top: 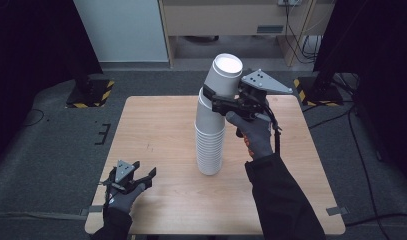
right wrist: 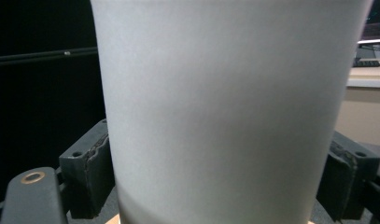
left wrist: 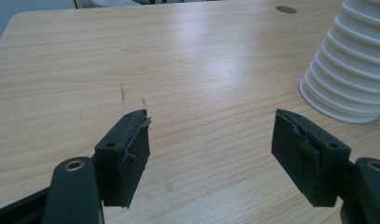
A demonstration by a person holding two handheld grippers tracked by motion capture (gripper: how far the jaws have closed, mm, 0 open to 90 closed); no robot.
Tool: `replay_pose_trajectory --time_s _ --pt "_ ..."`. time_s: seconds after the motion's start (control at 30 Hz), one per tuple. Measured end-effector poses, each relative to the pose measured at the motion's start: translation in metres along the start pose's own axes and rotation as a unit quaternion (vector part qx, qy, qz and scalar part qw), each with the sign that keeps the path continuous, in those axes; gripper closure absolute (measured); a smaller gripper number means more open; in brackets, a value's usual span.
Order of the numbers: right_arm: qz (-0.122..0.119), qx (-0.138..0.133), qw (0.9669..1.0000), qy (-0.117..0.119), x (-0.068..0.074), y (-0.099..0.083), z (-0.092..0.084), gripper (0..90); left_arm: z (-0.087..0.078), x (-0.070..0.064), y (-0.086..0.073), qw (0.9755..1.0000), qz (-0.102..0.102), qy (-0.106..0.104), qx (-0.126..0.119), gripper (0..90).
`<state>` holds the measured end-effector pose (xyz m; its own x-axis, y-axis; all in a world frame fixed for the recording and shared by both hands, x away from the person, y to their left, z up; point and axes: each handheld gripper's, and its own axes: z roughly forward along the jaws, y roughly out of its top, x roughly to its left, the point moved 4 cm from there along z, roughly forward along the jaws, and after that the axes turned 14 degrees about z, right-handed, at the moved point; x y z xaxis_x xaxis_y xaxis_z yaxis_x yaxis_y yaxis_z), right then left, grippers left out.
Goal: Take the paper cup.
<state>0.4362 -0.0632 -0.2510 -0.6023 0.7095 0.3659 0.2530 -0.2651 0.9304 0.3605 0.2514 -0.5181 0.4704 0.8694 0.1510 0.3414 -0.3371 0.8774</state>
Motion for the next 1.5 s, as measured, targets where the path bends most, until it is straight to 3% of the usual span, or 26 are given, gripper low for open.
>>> replay_pose_trajectory --time_s 0.43,0.67,1.5 --pt "0.003 -0.021 0.9997 -0.009 -0.012 0.017 -0.028 14.7 0.001 0.0 0.0 1.0 0.001 0.001 0.0 26.6" --pt "0.003 -0.027 0.9993 -0.028 -0.026 0.021 -0.051 14.7 0.001 0.0 0.0 1.0 0.001 0.002 0.0 26.6" --pt "0.047 -0.002 0.9971 -0.06 -0.076 -0.03 -0.102 14.6 0.0 -0.002 0.001 1.0 0.003 0.005 -0.002 26.7"
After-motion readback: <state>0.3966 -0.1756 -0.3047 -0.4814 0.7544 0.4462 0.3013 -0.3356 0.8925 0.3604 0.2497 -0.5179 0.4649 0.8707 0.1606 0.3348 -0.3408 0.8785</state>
